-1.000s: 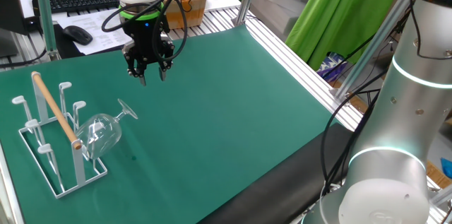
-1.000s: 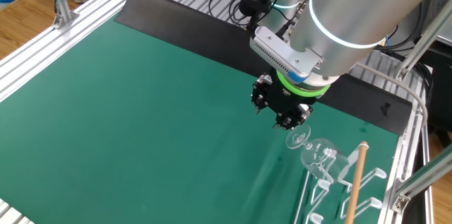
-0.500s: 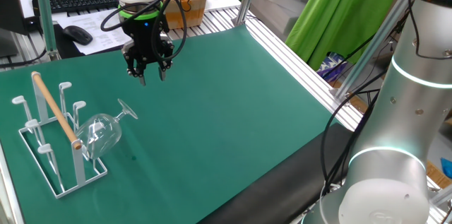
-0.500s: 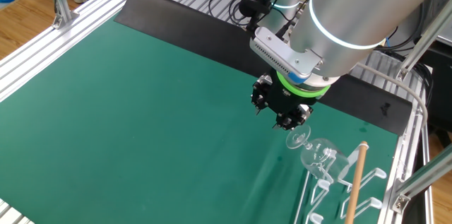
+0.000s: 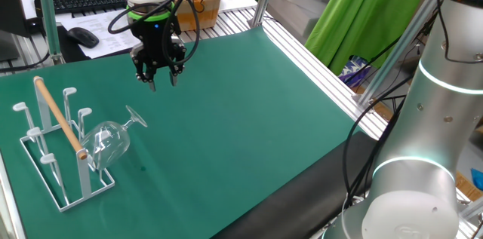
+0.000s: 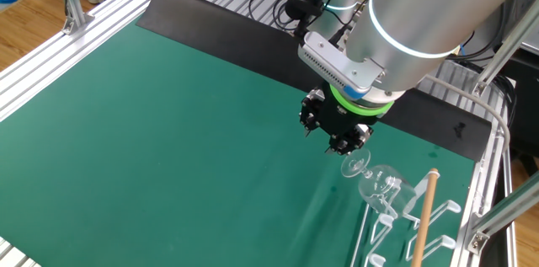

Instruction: Put the cup on the cup rack

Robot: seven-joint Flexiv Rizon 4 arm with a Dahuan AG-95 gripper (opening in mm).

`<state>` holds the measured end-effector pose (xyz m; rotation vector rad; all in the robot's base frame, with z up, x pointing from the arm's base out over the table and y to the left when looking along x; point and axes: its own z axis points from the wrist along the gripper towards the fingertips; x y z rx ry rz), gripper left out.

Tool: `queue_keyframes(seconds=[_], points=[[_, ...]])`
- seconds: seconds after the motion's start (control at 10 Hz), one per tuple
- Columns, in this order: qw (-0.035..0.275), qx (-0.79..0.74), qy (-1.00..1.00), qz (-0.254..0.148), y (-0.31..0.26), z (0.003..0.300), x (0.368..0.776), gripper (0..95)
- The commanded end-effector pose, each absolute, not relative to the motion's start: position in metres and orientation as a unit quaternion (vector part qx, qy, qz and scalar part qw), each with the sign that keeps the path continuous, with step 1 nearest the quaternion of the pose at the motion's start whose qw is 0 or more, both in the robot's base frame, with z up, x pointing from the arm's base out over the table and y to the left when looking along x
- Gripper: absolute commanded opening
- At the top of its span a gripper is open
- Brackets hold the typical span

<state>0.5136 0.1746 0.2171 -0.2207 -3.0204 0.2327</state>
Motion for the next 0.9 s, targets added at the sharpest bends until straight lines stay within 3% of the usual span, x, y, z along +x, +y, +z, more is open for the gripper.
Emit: queue_keyframes(seconds=[0.1, 0.9], points=[[0.039, -0.054, -0.996, 0.061, 0.1737, 0.2178, 0.5138, 38.0], [0.039, -0.043, -0.996, 0.061, 0.1690, 0.2104, 0.5169, 38.0]])
